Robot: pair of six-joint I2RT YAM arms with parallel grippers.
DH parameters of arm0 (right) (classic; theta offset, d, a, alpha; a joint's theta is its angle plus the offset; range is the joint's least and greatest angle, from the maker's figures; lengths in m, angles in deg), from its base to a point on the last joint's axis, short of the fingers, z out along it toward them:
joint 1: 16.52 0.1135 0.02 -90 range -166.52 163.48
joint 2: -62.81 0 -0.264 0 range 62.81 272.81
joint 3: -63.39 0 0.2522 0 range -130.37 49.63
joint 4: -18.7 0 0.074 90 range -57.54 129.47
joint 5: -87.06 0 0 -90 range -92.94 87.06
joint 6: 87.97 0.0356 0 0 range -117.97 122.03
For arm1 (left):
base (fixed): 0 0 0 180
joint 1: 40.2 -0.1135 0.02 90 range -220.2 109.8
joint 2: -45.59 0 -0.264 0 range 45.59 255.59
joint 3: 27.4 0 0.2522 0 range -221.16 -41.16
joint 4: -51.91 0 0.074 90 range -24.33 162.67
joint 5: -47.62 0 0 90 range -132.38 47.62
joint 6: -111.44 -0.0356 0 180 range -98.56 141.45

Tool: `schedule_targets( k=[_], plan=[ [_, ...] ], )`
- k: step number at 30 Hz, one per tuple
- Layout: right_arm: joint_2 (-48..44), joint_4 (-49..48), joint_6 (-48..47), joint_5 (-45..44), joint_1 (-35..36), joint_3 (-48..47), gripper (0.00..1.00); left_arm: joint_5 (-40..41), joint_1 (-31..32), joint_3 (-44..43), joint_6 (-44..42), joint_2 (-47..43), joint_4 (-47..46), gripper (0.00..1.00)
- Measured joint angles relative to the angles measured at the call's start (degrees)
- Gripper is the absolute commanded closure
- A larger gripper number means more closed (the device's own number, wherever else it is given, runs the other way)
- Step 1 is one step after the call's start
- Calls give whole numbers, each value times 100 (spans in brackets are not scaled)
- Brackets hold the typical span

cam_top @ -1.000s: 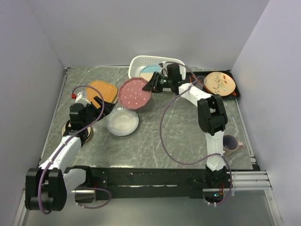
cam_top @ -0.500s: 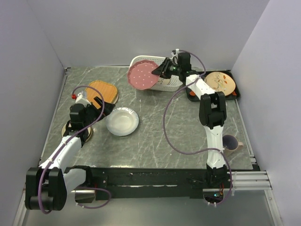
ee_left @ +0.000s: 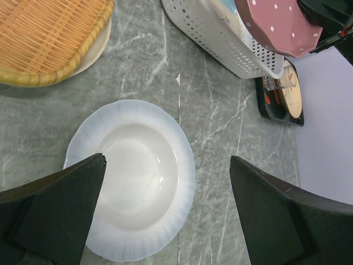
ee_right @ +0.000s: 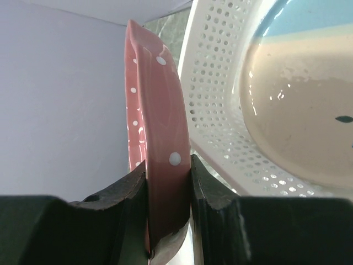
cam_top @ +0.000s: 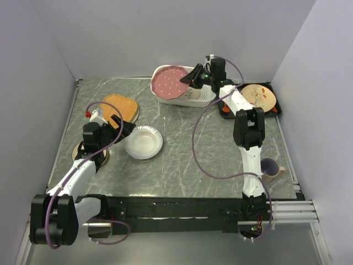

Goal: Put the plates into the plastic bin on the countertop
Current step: Place the plate in the plastic bin.

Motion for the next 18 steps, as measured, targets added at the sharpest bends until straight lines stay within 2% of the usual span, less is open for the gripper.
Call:
schedule_targets(
  k=[9, 18],
  plan=[
    [256, 76, 92, -146, -11, -400, 100, -101, 0, 42, -15, 0, -177, 1],
    [323, 98, 57, -662, -20, -496, 100, -162, 0, 96, -50, 35, -236, 1]
  ],
)
